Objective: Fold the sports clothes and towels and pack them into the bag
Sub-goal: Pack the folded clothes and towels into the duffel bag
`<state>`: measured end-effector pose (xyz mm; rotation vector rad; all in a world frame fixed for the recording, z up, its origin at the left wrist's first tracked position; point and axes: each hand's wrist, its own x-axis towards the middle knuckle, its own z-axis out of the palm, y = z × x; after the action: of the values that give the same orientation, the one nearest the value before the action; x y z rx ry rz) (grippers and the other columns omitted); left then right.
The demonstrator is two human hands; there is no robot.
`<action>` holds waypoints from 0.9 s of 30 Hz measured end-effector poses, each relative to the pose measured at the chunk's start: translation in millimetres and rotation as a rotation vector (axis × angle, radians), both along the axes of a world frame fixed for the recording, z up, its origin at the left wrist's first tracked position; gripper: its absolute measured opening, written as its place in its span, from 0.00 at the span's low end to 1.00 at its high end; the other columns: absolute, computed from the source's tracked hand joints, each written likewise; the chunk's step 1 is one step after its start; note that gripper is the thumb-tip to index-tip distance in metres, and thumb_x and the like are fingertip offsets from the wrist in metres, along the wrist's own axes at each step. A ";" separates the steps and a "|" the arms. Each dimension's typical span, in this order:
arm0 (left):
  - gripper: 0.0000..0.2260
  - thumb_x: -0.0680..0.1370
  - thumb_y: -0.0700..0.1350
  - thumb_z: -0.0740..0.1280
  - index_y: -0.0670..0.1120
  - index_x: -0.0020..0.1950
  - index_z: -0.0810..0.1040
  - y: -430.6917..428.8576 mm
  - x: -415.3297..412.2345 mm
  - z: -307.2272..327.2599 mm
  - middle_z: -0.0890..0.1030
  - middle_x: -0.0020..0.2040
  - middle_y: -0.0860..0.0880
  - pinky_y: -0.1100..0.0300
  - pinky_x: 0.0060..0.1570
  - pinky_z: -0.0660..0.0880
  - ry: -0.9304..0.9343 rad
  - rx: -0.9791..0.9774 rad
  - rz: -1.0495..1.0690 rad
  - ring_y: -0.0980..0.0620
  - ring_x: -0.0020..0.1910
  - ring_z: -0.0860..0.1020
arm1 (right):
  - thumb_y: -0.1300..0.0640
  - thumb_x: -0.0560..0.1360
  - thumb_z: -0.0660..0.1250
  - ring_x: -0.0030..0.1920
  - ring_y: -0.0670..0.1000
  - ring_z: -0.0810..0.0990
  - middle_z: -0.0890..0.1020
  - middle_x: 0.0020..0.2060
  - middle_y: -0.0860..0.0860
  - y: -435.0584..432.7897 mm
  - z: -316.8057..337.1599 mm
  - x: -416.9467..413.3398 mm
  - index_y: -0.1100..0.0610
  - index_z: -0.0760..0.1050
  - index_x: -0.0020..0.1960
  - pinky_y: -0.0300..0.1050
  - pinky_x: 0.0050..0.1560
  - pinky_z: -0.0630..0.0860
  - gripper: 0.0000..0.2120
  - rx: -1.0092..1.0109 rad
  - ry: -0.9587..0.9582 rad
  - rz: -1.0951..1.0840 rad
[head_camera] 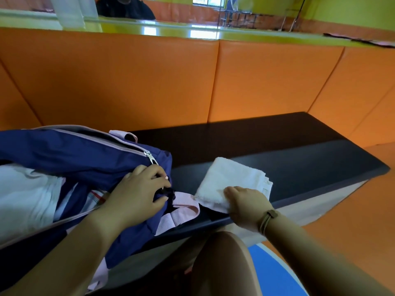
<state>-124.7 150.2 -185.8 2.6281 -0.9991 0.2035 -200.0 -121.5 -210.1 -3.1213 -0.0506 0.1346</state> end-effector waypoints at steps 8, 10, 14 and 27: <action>0.14 0.70 0.54 0.65 0.54 0.54 0.80 2.7 0.0 4.2 0.73 0.56 0.59 0.54 0.50 0.72 0.020 0.004 -0.016 0.52 0.54 0.71 | 0.44 0.65 0.71 0.52 0.51 0.76 0.79 0.54 0.47 -15.2 20.4 22.5 0.46 0.63 0.69 0.44 0.52 0.72 0.35 0.211 0.152 -0.080; 0.15 0.69 0.55 0.64 0.54 0.53 0.80 2.2 0.1 4.7 0.73 0.55 0.59 0.54 0.50 0.73 0.026 0.006 -0.013 0.52 0.53 0.72 | 0.38 0.60 0.73 0.54 0.51 0.72 0.72 0.58 0.48 -22.5 16.4 29.4 0.46 0.56 0.72 0.47 0.56 0.71 0.46 0.256 0.214 -0.161; 0.13 0.72 0.54 0.66 0.54 0.55 0.80 1.5 0.9 6.8 0.73 0.56 0.60 0.57 0.51 0.71 0.036 0.016 -0.015 0.54 0.54 0.71 | 0.22 0.54 0.62 0.68 0.60 0.54 0.59 0.65 0.52 -38.1 7.8 38.5 0.35 0.65 0.64 0.59 0.68 0.54 0.40 -0.030 0.221 -0.171; 0.13 0.75 0.51 0.67 0.56 0.59 0.77 3.9 2.9 12.3 0.70 0.59 0.62 0.65 0.54 0.65 0.066 0.055 -0.063 0.58 0.58 0.67 | 0.33 0.65 0.66 0.48 0.51 0.74 0.71 0.47 0.47 -36.2 4.3 35.8 0.38 0.71 0.59 0.48 0.49 0.75 0.24 0.218 0.133 -0.210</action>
<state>-121.8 154.1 -173.5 2.6291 -1.0779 0.0753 -164.2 -157.8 -205.7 -2.8689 0.2454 0.3099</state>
